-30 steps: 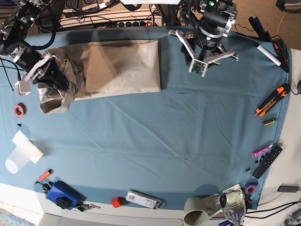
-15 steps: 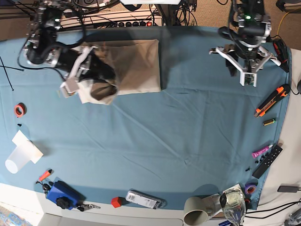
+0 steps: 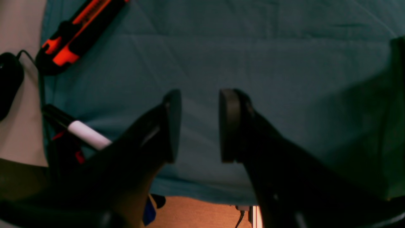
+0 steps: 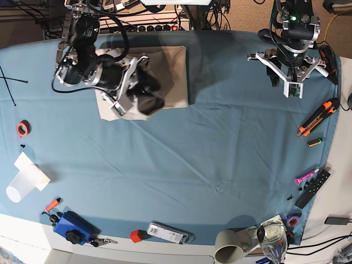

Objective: Fold the T-shirt properly
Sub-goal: 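Fold the held end over onto the folded stack with the right gripper, then press and tuck the loose fabric onto the stack with the right gripper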

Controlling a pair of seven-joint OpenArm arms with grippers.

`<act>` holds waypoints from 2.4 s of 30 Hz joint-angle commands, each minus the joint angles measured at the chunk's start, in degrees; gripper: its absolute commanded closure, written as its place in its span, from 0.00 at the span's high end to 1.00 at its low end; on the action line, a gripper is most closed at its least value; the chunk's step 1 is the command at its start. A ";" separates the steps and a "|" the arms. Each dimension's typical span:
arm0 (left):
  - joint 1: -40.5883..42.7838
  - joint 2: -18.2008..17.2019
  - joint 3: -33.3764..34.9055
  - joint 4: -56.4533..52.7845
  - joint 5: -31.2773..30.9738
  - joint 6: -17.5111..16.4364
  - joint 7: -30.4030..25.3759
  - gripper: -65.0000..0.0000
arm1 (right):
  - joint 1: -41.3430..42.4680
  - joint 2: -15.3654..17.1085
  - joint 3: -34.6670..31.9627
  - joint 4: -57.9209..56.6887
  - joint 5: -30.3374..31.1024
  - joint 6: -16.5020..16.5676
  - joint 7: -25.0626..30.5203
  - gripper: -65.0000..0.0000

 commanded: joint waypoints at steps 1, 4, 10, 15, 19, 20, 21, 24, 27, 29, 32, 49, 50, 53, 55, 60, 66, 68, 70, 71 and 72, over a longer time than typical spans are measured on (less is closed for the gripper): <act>0.35 -0.20 -0.15 1.05 0.28 0.11 -1.16 0.29 | 0.50 0.28 -0.68 1.05 1.51 0.08 1.17 0.23; 0.37 -0.20 -0.15 1.05 0.31 0.11 -1.18 0.29 | 0.55 0.28 -2.10 1.07 5.27 0.08 1.17 0.24; 0.68 -0.20 -0.15 1.05 0.31 0.11 -1.20 0.29 | 0.87 0.28 -0.66 1.73 14.03 0.08 1.17 0.24; 0.85 -0.17 -0.15 1.05 0.33 0.13 -1.25 0.29 | 0.87 0.28 1.31 5.81 21.22 0.08 1.17 0.24; 2.36 -0.17 -0.15 1.05 0.55 0.11 -1.25 0.29 | 0.85 0.26 5.86 11.19 22.88 0.08 1.17 0.24; 2.84 -0.17 -0.17 1.05 0.57 0.11 -1.22 0.29 | 0.85 0.26 7.76 12.46 22.67 0.08 1.17 0.24; 3.30 -0.17 -0.15 1.05 0.76 0.11 -1.22 0.29 | 0.85 0.26 10.19 13.57 21.81 0.08 1.17 0.24; 4.02 -0.17 -0.15 1.05 0.96 0.13 -1.14 0.29 | 0.85 0.28 18.71 14.56 16.22 0.08 1.17 0.24; 3.96 -0.17 -0.15 1.05 0.92 0.11 -1.25 0.29 | 0.81 0.31 25.51 14.43 9.66 0.08 1.17 0.24; 3.96 -0.17 -0.15 1.05 0.90 0.11 -1.27 0.29 | 0.42 0.33 27.39 14.38 5.95 0.08 1.17 0.24; 3.96 -0.17 -0.15 1.05 0.90 0.13 -1.25 0.29 | -1.70 0.31 26.40 14.23 2.84 0.08 1.17 0.24; 3.82 -0.17 -0.15 1.05 0.92 0.13 -2.10 0.29 | -4.24 0.31 4.46 5.95 -13.51 0.08 1.17 0.24; 3.80 -0.20 -0.15 1.05 0.90 0.13 -2.60 0.29 | -4.48 0.31 3.13 5.95 -12.13 0.08 1.17 0.24; 3.80 -0.20 -0.15 1.05 0.92 0.13 -2.95 0.29 | -5.11 0.31 -0.15 5.97 -9.33 0.08 1.17 0.24; 3.80 -0.17 -0.15 1.05 0.92 0.13 -2.97 0.29 | -5.05 0.28 -2.01 5.97 -7.41 0.08 1.17 0.24; 3.80 -0.17 -0.15 1.05 0.92 0.13 -3.21 0.29 | -4.96 0.31 -6.29 5.97 -2.73 0.08 1.17 0.24; 3.82 -0.17 -0.15 1.05 0.92 0.13 -3.19 0.29 | -3.61 0.26 -4.55 10.29 5.62 0.08 1.17 0.24; 3.85 -0.17 -0.15 1.05 0.92 0.13 -3.21 0.29 | -3.80 0.26 -1.18 12.83 6.23 0.08 1.17 0.24; 3.87 -0.20 -0.15 1.05 0.92 0.13 -3.19 0.29 | -4.09 0.28 3.76 14.84 5.55 0.08 1.17 0.24; 3.85 -0.20 -0.15 1.05 0.92 0.13 -3.19 0.29 | -4.24 0.26 6.49 15.32 4.79 0.08 1.17 0.24; 3.85 -0.17 -0.15 1.05 0.90 0.13 -3.21 0.29 | -4.26 0.28 9.27 15.37 4.33 0.08 1.17 0.24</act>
